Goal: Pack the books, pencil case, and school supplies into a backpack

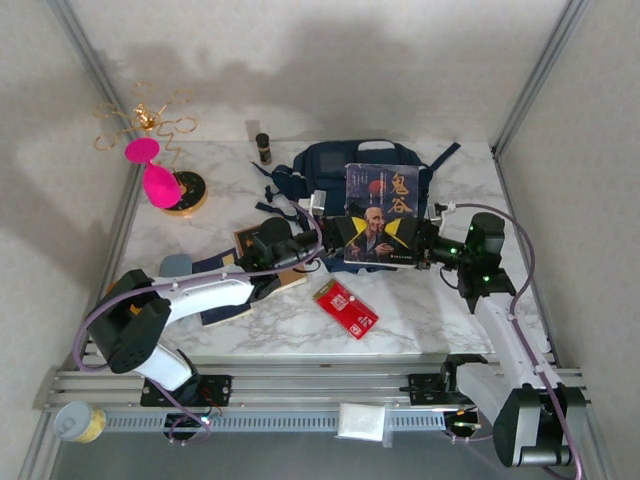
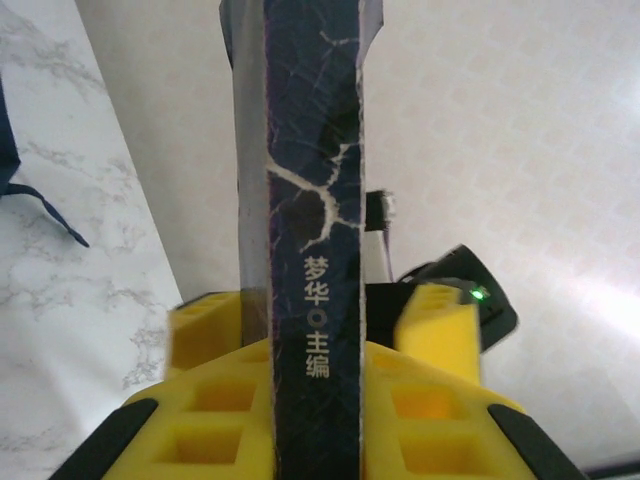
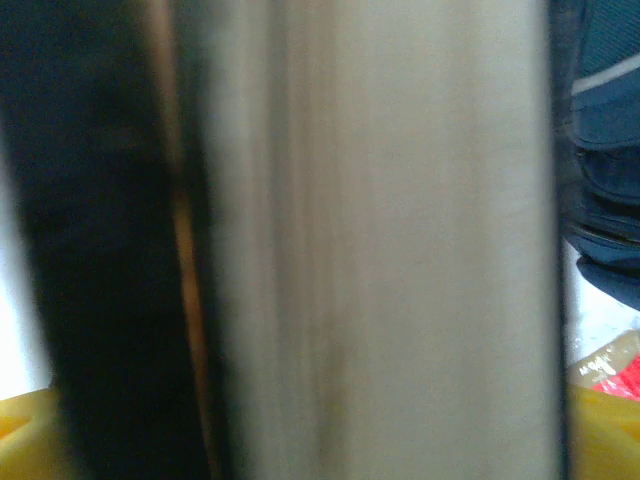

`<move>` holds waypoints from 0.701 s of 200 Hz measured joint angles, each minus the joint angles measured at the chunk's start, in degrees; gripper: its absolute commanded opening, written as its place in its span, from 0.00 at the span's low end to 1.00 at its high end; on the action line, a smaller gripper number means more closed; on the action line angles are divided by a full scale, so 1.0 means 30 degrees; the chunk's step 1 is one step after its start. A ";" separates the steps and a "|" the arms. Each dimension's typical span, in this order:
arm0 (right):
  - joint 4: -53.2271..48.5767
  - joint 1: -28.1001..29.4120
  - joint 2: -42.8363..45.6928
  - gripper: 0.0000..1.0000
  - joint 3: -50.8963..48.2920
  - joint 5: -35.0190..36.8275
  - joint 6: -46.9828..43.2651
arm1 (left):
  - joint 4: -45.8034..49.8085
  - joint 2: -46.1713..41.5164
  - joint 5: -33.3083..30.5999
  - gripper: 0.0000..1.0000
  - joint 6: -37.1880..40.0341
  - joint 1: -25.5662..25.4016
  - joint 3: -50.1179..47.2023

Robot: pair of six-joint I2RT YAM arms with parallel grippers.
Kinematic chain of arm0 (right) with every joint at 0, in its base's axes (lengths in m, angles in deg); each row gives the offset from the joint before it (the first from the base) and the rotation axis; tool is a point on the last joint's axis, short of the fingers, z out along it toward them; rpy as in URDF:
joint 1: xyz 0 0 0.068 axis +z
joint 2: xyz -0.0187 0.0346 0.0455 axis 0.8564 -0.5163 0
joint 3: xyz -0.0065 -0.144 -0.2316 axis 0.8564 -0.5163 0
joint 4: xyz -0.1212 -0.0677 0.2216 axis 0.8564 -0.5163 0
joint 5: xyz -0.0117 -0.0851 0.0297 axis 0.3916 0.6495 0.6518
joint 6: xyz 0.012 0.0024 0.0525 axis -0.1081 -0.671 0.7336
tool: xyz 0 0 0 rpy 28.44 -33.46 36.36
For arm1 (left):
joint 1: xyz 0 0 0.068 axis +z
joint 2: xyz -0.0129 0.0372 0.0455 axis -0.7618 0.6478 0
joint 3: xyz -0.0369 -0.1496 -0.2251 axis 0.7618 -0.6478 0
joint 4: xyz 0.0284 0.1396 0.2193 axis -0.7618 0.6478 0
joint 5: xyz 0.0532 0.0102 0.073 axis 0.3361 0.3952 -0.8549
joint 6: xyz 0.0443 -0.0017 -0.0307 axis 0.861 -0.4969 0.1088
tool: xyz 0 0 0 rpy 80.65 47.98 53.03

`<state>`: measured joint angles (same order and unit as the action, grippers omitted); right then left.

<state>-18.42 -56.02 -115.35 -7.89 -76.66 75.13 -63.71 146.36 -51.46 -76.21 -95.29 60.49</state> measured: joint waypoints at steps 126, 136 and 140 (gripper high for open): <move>-0.5610 -0.0911 -0.0641 0.00 0.2718 0.2484 -0.3861 | 0.7388 -0.0401 -0.1836 0.44 0.5887 0.0146 0.2135; -0.5931 -0.1457 -0.0641 0.00 0.3009 0.3016 -0.4007 | 0.8990 -0.0386 -0.2040 0.48 0.7031 0.0233 0.2907; -0.6076 -0.1683 -0.0641 0.00 0.3111 0.3279 -0.4109 | 0.9632 -0.0372 -0.2178 0.49 0.7817 0.0277 0.3279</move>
<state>-36.64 -61.07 -117.27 1.44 -66.82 62.80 -34.82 145.24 -57.99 -52.76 -94.46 70.33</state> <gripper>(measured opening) 0.168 0.458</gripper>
